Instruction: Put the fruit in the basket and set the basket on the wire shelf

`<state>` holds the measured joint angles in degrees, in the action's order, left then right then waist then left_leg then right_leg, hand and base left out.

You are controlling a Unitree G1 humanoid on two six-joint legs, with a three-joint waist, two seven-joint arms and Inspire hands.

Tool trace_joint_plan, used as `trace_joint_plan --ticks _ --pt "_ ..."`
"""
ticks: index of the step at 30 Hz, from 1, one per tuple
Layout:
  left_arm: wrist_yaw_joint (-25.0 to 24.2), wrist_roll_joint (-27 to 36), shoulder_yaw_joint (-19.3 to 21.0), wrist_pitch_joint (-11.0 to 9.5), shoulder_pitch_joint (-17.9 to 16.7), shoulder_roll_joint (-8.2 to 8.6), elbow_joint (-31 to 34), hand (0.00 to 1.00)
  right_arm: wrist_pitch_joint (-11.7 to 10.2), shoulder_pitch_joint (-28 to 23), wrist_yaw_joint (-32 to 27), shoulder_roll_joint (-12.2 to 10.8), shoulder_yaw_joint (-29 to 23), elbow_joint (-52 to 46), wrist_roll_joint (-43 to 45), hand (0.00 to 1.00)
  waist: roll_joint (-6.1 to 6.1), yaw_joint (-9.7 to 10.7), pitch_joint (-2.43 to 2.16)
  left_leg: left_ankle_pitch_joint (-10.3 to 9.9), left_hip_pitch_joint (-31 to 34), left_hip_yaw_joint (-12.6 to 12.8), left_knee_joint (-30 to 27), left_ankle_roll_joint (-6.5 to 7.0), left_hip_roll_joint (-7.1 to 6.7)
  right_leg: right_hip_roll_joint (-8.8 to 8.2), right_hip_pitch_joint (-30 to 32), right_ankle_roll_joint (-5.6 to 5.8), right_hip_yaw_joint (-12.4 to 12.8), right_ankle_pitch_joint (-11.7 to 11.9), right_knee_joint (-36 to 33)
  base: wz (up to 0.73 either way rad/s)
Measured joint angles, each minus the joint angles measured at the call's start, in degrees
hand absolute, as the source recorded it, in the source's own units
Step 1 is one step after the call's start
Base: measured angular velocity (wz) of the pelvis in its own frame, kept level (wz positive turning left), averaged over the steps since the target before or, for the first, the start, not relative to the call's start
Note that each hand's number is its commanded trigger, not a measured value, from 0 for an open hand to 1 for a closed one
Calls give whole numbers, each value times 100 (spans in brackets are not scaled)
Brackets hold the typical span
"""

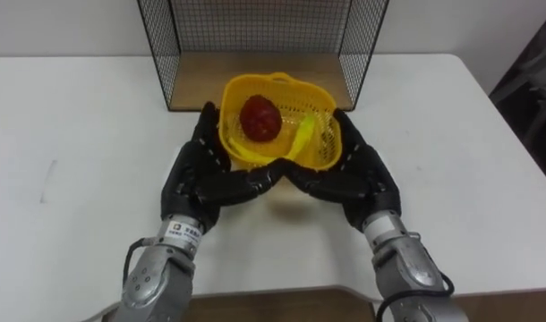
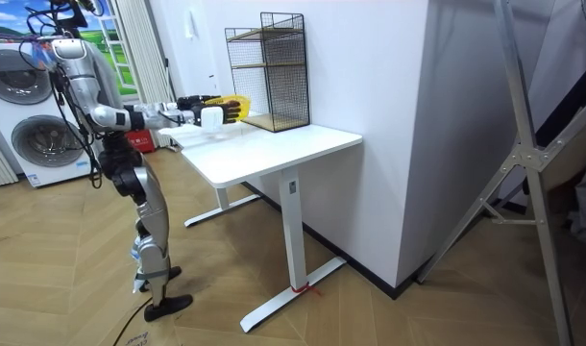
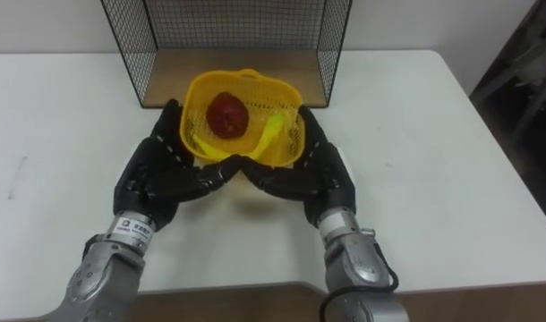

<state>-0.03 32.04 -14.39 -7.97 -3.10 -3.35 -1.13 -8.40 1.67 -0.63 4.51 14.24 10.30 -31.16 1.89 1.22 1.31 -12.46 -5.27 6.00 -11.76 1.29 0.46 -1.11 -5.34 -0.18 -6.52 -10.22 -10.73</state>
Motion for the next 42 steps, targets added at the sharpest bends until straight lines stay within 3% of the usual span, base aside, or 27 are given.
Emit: trace_joint_plan --ticks 16,27,30,33,35,37,39,41,42 --pt "187 -2 90 -85 119 72 311 0 -138 175 -58 -233 -39 -318 5 0 -44 28 -21 -5 -28 -2 -75 -8 34 18 -67 -20 -65 14 -36 1" --pt "201 -14 92 -81 242 74 314 0 -236 176 -59 -251 -46 -368 -118 0 -48 15 -18 -37 -6 -3 -231 -26 113 26 -41 -32 -95 8 -201 0" --pt "201 -12 94 -82 243 62 315 0 -235 175 -52 -243 -38 -368 -257 0 -55 -20 -16 -253 202 -10 -684 -72 233 98 72 -89 -114 -68 -412 -9" --pt "197 0 124 -81 209 63 287 0 -227 159 23 -236 -42 -357 -296 0 -51 -45 -8 -564 480 4 -1398 -145 410 194 274 -193 -153 -316 -900 -9" --pt "197 -7 128 -81 202 67 267 0 -226 147 63 -235 -36 -297 -435 0 -56 -70 0 -856 695 -23 -2001 -231 520 236 528 -278 -155 -659 -1437 -6" --pt "198 -11 120 -79 198 60 213 0 -211 141 83 -237 -29 -154 -468 0 -29 -58 -12 -972 779 -85 -2222 -286 582 276 614 -309 -143 -873 -1732 9" --pt "201 -10 117 -78 198 67 187 0 -177 140 83 -229 -25 -121 -480 0 -13 -49 -22 -942 871 -138 -2461 -345 602 299 652 -367 -145 -989 -1853 9" --pt "202 -8 115 -78 196 61 156 0 -179 141 83 -232 -17 -97 -470 0 -10 -118 -18 -743 1012 -132 -2818 -368 612 280 625 -448 -118 -1006 -1906 0" --pt "204 -5 119 -79 196 61 146 0 -181 144 84 -229 -18 -85 -469 0 -7 -133 5 -533 1269 -132 -3172 -359 618 258 545 -518 -95 -990 -1898 6"
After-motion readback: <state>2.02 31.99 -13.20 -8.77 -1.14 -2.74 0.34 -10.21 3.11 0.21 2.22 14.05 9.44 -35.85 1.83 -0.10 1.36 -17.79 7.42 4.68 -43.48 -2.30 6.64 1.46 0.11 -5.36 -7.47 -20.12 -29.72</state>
